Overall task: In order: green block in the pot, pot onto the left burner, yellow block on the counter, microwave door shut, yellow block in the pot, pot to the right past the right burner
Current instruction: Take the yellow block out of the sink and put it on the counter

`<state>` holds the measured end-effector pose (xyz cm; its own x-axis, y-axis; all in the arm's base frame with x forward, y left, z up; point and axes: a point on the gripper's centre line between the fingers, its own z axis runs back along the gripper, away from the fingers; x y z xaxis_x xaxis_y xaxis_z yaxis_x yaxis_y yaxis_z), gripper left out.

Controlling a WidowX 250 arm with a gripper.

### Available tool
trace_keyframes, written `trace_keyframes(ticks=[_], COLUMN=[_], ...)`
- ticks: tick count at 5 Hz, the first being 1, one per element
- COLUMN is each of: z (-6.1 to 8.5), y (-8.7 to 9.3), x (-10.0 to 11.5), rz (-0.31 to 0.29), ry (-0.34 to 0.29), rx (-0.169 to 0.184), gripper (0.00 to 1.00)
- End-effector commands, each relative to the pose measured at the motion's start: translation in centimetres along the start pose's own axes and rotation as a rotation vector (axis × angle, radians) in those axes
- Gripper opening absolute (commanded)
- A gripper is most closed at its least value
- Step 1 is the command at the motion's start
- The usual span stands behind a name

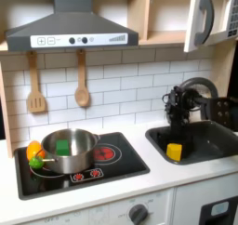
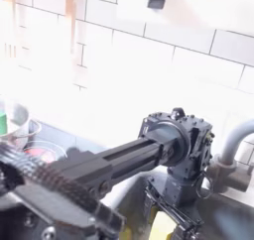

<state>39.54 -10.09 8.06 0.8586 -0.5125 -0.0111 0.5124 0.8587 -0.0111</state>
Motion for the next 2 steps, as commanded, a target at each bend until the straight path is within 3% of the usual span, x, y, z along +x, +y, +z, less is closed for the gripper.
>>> trace_keyframes(ticks=[1,2], z=[0.27,0.68], y=[-0.13,0.00], x=[-0.24,-0.46], rz=[0.012,0.022], ry=[-0.017,-0.033], rx=[0.003,0.006], gripper=[0.00,0.00])
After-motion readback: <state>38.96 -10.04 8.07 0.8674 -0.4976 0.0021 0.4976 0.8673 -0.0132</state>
